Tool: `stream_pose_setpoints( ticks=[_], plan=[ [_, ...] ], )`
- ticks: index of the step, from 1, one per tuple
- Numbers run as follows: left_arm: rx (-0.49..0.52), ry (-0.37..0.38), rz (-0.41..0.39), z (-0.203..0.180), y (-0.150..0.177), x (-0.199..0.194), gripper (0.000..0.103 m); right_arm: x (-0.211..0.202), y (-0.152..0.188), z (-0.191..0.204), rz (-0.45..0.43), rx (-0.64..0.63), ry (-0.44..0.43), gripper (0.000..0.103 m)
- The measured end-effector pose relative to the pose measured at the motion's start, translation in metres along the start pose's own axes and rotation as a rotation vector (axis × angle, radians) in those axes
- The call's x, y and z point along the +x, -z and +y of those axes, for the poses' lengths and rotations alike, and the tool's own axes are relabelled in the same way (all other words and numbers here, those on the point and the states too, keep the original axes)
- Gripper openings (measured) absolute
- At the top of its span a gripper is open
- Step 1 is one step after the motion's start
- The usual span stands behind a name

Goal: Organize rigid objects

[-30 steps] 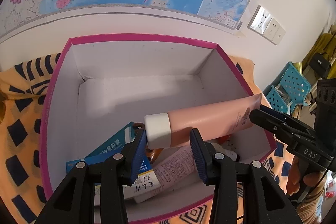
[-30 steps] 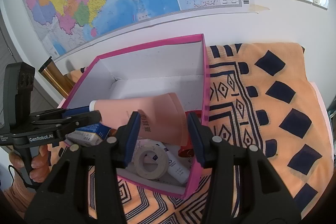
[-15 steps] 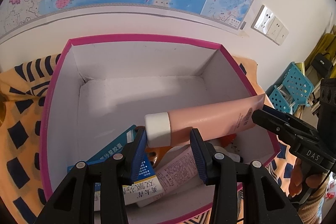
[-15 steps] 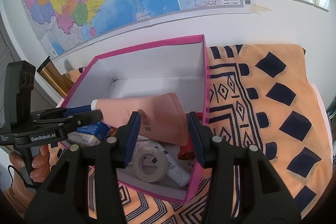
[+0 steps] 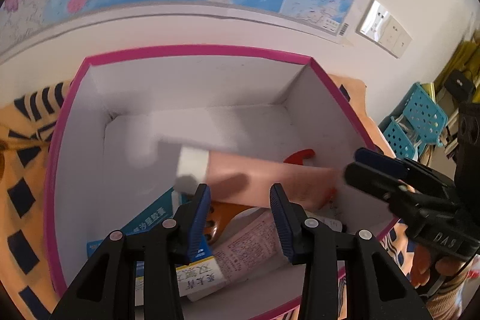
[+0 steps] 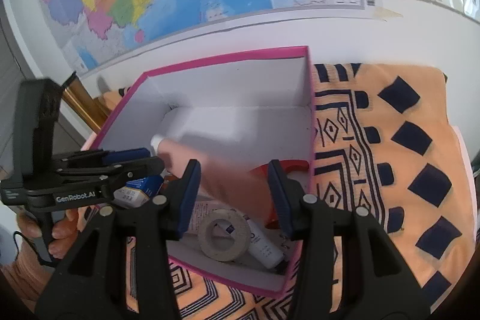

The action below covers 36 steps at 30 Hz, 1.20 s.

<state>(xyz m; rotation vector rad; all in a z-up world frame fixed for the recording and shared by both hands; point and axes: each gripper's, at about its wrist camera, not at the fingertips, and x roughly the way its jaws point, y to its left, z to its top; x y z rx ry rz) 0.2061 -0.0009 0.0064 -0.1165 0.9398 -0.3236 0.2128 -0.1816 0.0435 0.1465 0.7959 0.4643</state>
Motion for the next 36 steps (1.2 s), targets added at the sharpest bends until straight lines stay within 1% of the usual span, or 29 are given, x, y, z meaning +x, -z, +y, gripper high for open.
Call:
stream_pose_setpoints(
  ticks=[3,7,9,11,13,15,16,18,20,22,24,25,26,27,31,34,36],
  plan=[
    [0.008,-0.002,0.002,-0.004,-0.001,0.002,0.041,0.006,0.0,0.006,0.011,-0.014,-0.008,0.049],
    [0.012,-0.011,-0.001,-0.002,0.001,0.004,0.041,0.009,0.001,0.005,0.015,-0.012,-0.004,0.049],
    [0.02,-0.021,-0.015,-0.003,0.003,0.002,0.042,0.01,0.003,0.003,0.014,-0.007,-0.002,0.049],
    [0.03,-0.02,-0.032,-0.005,0.007,-0.001,0.045,0.007,0.004,0.002,0.003,-0.006,-0.014,0.049],
    [0.044,-0.019,-0.059,-0.008,0.013,-0.009,0.05,0.003,0.007,0.001,-0.01,-0.009,-0.03,0.049],
    [0.059,-0.029,-0.1,-0.011,0.021,-0.019,0.064,-0.002,0.011,0.002,-0.026,-0.012,-0.04,0.049],
    [0.064,-0.038,-0.123,-0.013,0.025,-0.024,0.068,-0.006,0.014,0.003,-0.036,-0.018,-0.048,0.049],
    [0.079,-0.052,-0.169,-0.016,0.035,-0.037,0.079,-0.013,0.021,0.007,-0.054,-0.034,-0.055,0.05],
    [0.088,-0.081,-0.215,-0.017,0.046,-0.051,0.085,-0.022,0.03,0.013,-0.078,-0.057,-0.056,0.056],
    [0.098,-0.106,-0.249,-0.018,0.055,-0.061,0.088,-0.033,0.04,0.02,-0.111,-0.082,-0.048,0.068],
    [0.09,-0.139,-0.274,-0.016,0.067,-0.071,0.095,-0.043,0.052,0.028,-0.143,-0.108,-0.034,0.073],
    [0.085,-0.147,-0.285,-0.015,0.072,-0.074,0.099,-0.047,0.057,0.031,-0.156,-0.12,-0.026,0.079],
    [0.073,-0.162,-0.298,-0.013,0.079,-0.078,0.103,-0.05,0.063,0.034,-0.167,-0.129,-0.017,0.082],
    [0.066,-0.177,-0.307,-0.012,0.084,-0.081,0.103,-0.053,0.068,0.036,-0.176,-0.135,-0.007,0.085],
    [0.037,-0.237,-0.299,-0.008,0.105,-0.084,0.103,-0.055,0.093,0.047,-0.18,-0.139,0.037,0.09],
    [0.008,-0.263,-0.286,-0.006,0.119,-0.084,0.103,-0.052,0.109,0.055,-0.172,-0.141,0.056,0.091],
    [0.0,-0.31,-0.275,-0.006,0.126,-0.082,0.103,-0.051,0.116,0.06,-0.164,-0.144,0.059,0.091]
  ],
)
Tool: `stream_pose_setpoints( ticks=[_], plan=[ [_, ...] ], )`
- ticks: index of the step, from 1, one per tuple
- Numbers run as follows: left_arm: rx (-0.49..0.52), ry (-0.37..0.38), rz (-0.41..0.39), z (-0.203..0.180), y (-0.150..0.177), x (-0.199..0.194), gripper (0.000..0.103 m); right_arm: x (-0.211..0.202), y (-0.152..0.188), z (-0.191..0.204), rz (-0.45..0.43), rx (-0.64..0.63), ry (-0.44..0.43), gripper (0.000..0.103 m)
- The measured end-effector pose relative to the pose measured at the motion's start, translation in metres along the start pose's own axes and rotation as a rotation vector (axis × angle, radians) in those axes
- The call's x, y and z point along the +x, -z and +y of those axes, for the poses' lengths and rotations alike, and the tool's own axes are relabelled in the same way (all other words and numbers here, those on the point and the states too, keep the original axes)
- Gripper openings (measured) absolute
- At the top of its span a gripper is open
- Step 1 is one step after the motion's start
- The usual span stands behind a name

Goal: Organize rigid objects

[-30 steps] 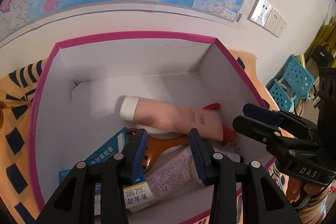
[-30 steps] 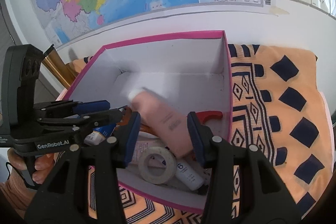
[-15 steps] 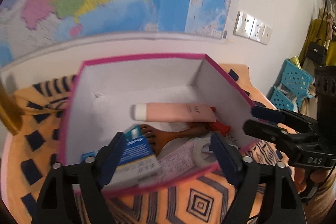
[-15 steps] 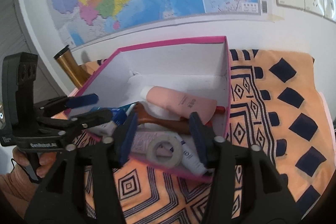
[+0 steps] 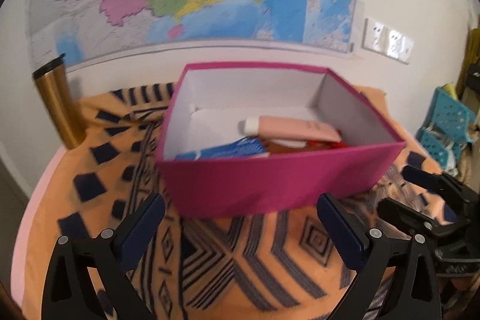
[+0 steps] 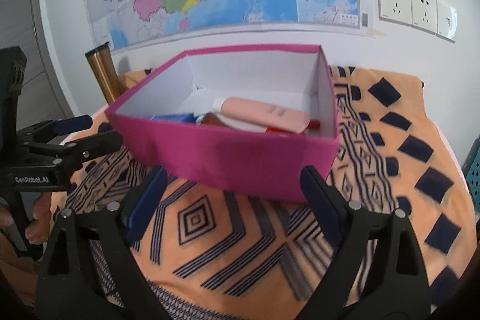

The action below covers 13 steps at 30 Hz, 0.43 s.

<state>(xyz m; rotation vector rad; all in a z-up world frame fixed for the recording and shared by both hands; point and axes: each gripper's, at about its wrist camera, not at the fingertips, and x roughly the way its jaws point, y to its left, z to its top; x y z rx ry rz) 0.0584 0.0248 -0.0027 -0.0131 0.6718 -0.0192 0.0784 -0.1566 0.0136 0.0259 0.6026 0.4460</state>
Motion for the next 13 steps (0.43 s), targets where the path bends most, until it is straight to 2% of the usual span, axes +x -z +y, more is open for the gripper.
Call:
stream_pose_setpoints(
  ticks=[2,7,13],
  plan=[
    [0.011,-0.02,0.009,-0.001,0.007,-0.001,0.103,0.0,0.006,0.007,0.01,-0.009,-0.007,0.091],
    [0.004,-0.007,0.032,-0.003,0.019,-0.005,0.103,-0.002,0.015,0.017,0.019,-0.009,-0.023,0.091],
    [0.043,-0.017,0.042,-0.015,0.03,-0.006,0.103,-0.002,0.021,0.02,0.033,0.0,-0.017,0.091]
  ],
)
